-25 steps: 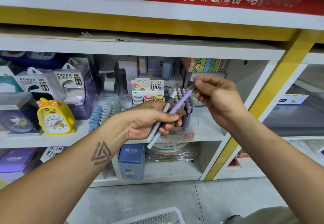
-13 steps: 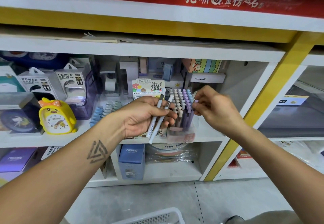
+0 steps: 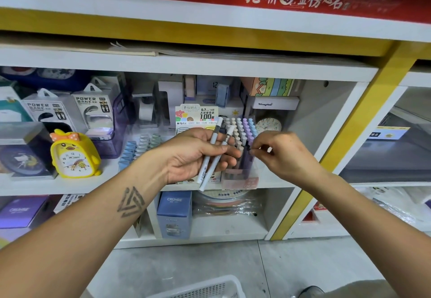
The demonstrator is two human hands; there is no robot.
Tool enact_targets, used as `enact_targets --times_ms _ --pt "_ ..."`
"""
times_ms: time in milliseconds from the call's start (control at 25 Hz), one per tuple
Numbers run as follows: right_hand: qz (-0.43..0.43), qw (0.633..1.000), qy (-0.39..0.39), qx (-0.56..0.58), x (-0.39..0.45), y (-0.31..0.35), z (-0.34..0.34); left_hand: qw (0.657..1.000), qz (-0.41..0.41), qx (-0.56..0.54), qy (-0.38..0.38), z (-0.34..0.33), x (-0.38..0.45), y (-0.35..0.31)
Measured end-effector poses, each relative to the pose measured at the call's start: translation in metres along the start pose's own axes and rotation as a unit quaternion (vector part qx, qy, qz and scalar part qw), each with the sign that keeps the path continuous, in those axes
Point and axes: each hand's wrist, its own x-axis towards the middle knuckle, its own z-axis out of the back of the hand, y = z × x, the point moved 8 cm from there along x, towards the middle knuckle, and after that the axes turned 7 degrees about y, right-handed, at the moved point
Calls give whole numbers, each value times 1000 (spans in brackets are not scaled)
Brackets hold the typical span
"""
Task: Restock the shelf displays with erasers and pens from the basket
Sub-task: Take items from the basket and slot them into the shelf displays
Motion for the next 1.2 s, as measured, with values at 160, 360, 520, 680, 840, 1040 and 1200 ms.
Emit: enact_targets --times_ms 160,360,520,680,840,1040,1200 --pt "-77 986 -44 143 5 -7 14 1000 10 12 24 -4 -2 2" --pt "-143 876 -30 460 13 -3 -6 998 26 24 59 -11 -2 7" --pt "-162 844 -140 491 10 -24 22 1000 3 5 13 3 -1 0" --pt "-130 927 -191 295 4 -26 52 993 -5 72 -89 22 -3 -7" --pt "-47 991 -118 46 10 4 35 996 24 32 -80 19 -1 -3" --pt "6 997 -70 -15 10 16 12 998 32 2 -59 16 0 -1" --pt "6 999 -44 14 12 16 13 998 16 15 -61 15 -1 -2"
